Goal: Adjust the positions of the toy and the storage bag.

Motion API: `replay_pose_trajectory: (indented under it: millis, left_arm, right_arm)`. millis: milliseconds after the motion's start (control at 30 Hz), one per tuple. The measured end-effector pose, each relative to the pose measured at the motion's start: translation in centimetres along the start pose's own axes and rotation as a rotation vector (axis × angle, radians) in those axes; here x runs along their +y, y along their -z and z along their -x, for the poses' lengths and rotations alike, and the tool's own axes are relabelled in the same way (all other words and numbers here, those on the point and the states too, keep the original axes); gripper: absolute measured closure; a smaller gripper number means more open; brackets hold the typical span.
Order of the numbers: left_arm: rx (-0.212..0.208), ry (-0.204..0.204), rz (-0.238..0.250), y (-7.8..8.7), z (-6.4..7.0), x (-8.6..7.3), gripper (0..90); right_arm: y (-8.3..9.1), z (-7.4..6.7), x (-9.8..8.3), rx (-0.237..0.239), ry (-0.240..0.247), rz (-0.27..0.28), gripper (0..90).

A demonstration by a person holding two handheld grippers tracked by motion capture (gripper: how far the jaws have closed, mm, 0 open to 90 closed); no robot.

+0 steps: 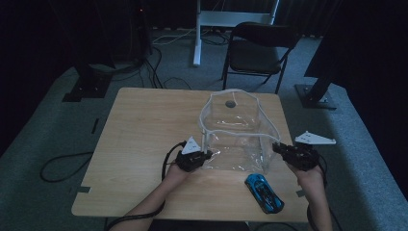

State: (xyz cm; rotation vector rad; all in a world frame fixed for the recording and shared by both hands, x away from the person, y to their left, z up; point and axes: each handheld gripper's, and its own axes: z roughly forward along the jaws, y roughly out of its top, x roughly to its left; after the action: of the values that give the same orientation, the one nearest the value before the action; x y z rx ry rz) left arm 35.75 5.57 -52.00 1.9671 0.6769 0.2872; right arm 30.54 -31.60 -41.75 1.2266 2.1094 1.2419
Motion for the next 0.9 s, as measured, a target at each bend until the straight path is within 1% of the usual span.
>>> replay_pose_trajectory:
  millis: [200, 233, 333, 367, 433, 467, 500, 533, 600, 667, 700, 767, 800, 833, 867, 900]
  left_arm:
    - [0.001, -0.009, 0.002, -0.05, 0.09, 0.01, 85.1]
    - [0.0, -0.01, 0.002, -0.05, 0.09, 0.0, 84.9]
    - [-0.002, -0.017, 0.004, 0.01, 0.05, -0.05, 84.2]
    - [-0.002, -0.016, 0.007, 0.01, 0.05, -0.09, 83.3]
    - [-0.019, -0.013, 0.026, 0.03, 0.0, -0.29, 79.2]
    - [-0.031, -0.004, 0.036, 0.06, -0.05, -0.38, 75.5]
    - [-0.035, 0.013, 0.044, 0.03, -0.02, -0.49, 74.7]
    - [-0.039, 0.012, 0.042, 0.01, -0.02, -0.55, 74.3]
    - [-0.045, 0.001, 0.043, -0.03, 0.13, -0.64, 67.8]
    - [-0.046, -0.019, 0.043, -0.08, 0.36, -0.65, 60.6]
    - [-0.048, -0.019, 0.044, -0.14, 0.5, -0.65, 56.0]
    - [-0.052, -0.02, 0.039, -0.28, 0.69, -0.59, 42.3]
    - [-0.049, -0.027, 0.031, -0.3, 0.76, -0.56, 39.0]
    - [-0.06, -0.027, 0.037, -0.27, 0.78, -0.59, 38.5]
    - [-0.063, -0.022, 0.043, -0.26, 0.79, -0.59, 34.9]
    - [-0.058, -0.023, 0.035, -0.25, 0.78, -0.55, 30.4]
  right_arm:
    - [0.18, 0.08, -0.11, 0.005, -0.004, -0.001, 79.8]
    - [0.16, 0.1, -0.09, 0.013, -0.009, -0.002, 79.2]
    - [0.18, 0.2, -0.07, 0.017, -0.018, 0.001, 78.4]
    - [0.17, 0.26, -0.09, 0.021, -0.02, 0.004, 77.3]
    - [0.19, 0.33, -0.13, 0.031, -0.032, 0.008, 73.9]
    - [0.18, 0.37, -0.15, 0.037, -0.031, 0.011, 71.5]
    - [0.19, 0.38, -0.16, 0.041, -0.033, 0.015, 70.1]
    - [0.2, 0.35, -0.17, 0.039, -0.031, 0.022, 67.1]
    - [0.27, 0.25, -0.16, 0.042, -0.021, 0.03, 63.1]
    - [0.18, 0.11, -0.08, 0.054, -0.005, 0.029, 53.5]
    - [0.15, 0.04, -0.08, 0.059, -0.004, 0.032, 52.3]
    - [0.04, -0.04, -0.13, 0.059, -0.002, 0.035, 45.1]
    - [0.0, -0.03, -0.19, 0.057, -0.004, 0.041, 44.7]
    - [-0.02, 0.0, -0.25, 0.058, -0.01, 0.048, 42.1]
    - [-0.08, 0.0, -0.31, 0.049, -0.016, 0.059, 35.7]
    - [-0.14, -0.05, -0.37, 0.039, -0.011, 0.066, 28.7]
